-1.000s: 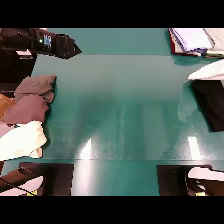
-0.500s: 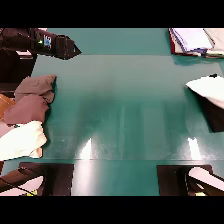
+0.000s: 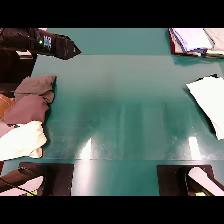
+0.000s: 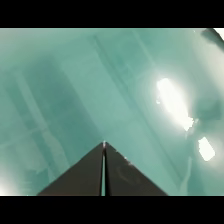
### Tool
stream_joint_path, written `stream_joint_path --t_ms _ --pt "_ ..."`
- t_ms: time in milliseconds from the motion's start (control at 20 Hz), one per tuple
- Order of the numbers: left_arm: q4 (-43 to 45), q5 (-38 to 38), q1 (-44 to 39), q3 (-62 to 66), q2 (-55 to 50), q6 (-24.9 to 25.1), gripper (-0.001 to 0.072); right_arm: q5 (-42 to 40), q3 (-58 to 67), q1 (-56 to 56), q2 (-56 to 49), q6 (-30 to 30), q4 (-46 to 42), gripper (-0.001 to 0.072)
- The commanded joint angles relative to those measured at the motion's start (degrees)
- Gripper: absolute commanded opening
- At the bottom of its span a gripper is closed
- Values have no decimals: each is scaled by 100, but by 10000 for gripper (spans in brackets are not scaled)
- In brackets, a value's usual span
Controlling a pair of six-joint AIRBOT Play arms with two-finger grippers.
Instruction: Fold the shirts.
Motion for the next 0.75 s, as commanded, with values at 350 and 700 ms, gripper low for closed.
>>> stream_joint_path --t_ms 350,700 --pt "11 -11 -2 2 0 44 27 -138 890 3856 -654 -295 332 20" --pt "11 -9 -2 2 0 44 27 -181 903 4666 -852 -293 337 20"
